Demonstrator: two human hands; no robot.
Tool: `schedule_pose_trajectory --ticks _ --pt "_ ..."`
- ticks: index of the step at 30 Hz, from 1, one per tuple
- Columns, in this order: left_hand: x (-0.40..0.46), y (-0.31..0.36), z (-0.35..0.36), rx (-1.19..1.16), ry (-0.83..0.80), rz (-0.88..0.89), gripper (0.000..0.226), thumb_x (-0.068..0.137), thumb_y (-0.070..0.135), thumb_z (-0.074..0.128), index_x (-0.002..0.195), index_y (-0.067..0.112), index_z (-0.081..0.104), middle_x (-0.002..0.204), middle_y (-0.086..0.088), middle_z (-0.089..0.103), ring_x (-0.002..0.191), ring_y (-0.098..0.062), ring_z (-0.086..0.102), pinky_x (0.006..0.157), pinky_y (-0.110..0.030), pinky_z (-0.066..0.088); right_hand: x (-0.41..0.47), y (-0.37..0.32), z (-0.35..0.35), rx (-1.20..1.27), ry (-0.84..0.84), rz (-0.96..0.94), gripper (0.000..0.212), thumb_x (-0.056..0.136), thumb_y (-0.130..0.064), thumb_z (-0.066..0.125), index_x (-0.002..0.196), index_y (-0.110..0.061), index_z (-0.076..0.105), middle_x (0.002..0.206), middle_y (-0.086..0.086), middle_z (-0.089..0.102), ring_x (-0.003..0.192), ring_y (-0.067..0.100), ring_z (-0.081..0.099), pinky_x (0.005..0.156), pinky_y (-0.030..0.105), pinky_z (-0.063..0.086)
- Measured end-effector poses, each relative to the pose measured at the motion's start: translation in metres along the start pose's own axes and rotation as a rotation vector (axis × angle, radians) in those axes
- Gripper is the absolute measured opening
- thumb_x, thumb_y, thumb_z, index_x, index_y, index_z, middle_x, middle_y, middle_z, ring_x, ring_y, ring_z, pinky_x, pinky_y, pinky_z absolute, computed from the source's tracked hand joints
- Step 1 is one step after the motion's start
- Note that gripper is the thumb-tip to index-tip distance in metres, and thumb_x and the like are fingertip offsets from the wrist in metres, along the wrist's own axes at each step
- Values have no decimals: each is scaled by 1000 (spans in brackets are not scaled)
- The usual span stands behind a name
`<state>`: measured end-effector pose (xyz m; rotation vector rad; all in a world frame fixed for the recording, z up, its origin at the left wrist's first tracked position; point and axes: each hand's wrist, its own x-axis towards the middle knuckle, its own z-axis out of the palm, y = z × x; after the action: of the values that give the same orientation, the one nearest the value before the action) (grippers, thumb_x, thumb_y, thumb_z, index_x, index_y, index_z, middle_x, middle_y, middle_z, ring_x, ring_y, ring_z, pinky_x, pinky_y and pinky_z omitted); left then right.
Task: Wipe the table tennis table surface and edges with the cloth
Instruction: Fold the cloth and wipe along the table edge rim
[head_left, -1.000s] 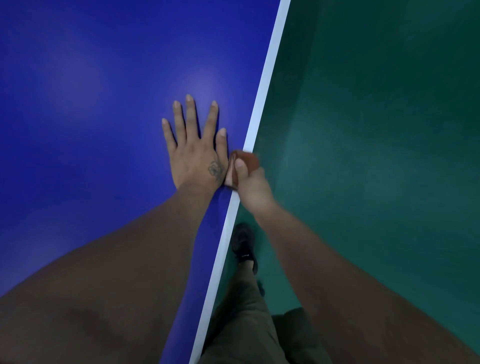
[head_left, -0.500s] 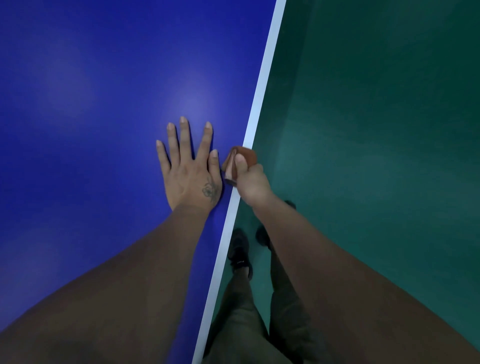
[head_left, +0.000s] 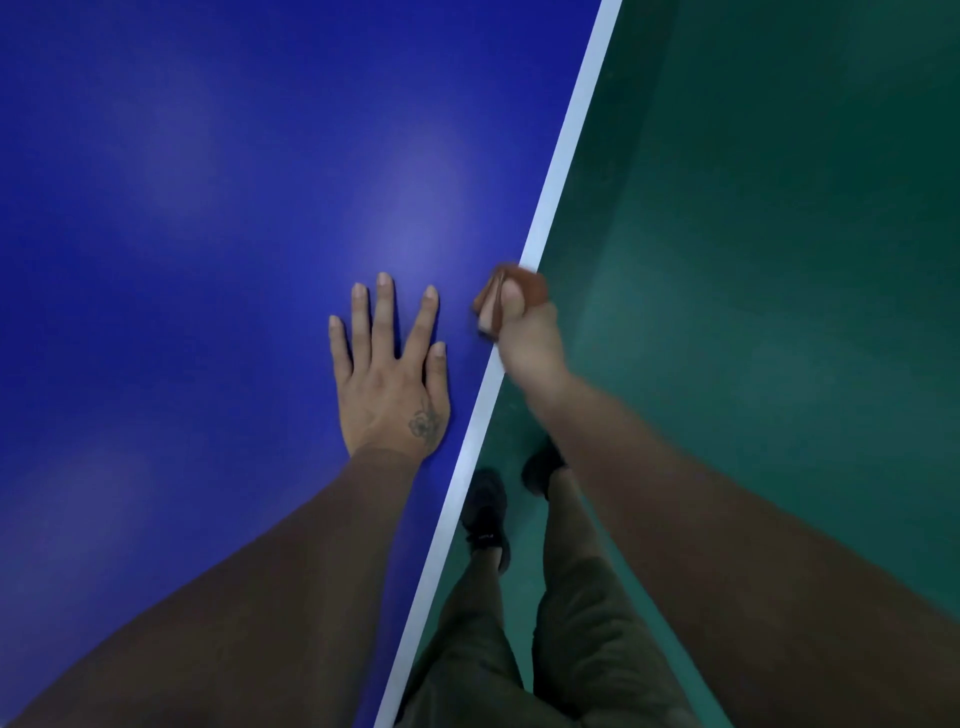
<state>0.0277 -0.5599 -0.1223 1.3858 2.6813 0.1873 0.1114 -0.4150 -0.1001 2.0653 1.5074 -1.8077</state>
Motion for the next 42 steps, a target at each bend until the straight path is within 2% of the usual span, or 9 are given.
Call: schedule_pose_trajectory --ticks 4,7,13,16,21,24,29,35,42 --pt "1 1 -2 7 -19 -4 58 115 47 17 172 35 17 181 -8 7 168 -31 0 134 -59 8 -37 36 12 -18 -76 106 51 106 -61 34 121 -13 42 126 10 64 98 25 62 80 33 41" --pt "2 2 -3 2 -10 -4 57 115 46 21 172 35 19 181 -8 8 168 -31 1 134 -59 8 -31 31 10 -62 -104 121 62 105 -63 32 135 -9 40 136 12 60 104 27 60 82 34 40" --pt "2 3 -4 -4 22 -6 57 116 44 26 171 32 25 180 -9 12 167 -32 4 134 -59 9 11 -14 -11 -60 -66 57 70 106 -64 29 143 -5 37 140 13 57 113 29 60 86 33 37" --pt "2 4 -4 -5 44 -3 56 116 43 30 170 30 29 180 -10 15 167 -32 6 133 -59 11 38 -49 -27 -14 -42 14 66 108 -60 31 140 -4 41 129 7 61 102 20 62 91 34 43" --pt "2 3 -2 4 58 -8 55 115 43 32 170 32 30 180 -8 15 167 -30 5 134 -58 10 63 -77 -38 46 -29 24 66 109 -58 35 146 -5 47 135 12 64 120 29 63 101 36 48" --pt "3 4 -5 -31 60 -11 55 114 43 37 168 31 35 179 -8 18 167 -31 8 134 -58 11 41 -59 -28 88 -22 65 63 108 -55 40 146 -4 45 140 14 62 121 29 62 104 37 47" --pt "7 7 -9 -165 93 -68 53 110 45 51 159 27 52 176 -7 30 166 -29 17 133 -59 12 -6 -12 -8 52 -117 166 63 107 -58 36 143 -5 35 145 16 56 124 31 60 92 33 40" --pt "103 63 -17 -319 159 -157 58 107 49 57 160 26 51 175 -10 29 166 -30 17 135 -55 6 26 -40 -20 15 -111 163 70 109 -56 34 152 -2 29 153 17 48 132 33 55 101 36 42" --pt "245 101 -12 -210 75 -128 62 112 58 31 168 32 33 180 -7 16 167 -29 5 134 -53 3 99 -122 -60 107 -54 89 66 109 -55 38 152 -5 41 149 16 54 132 32 55 113 39 43"
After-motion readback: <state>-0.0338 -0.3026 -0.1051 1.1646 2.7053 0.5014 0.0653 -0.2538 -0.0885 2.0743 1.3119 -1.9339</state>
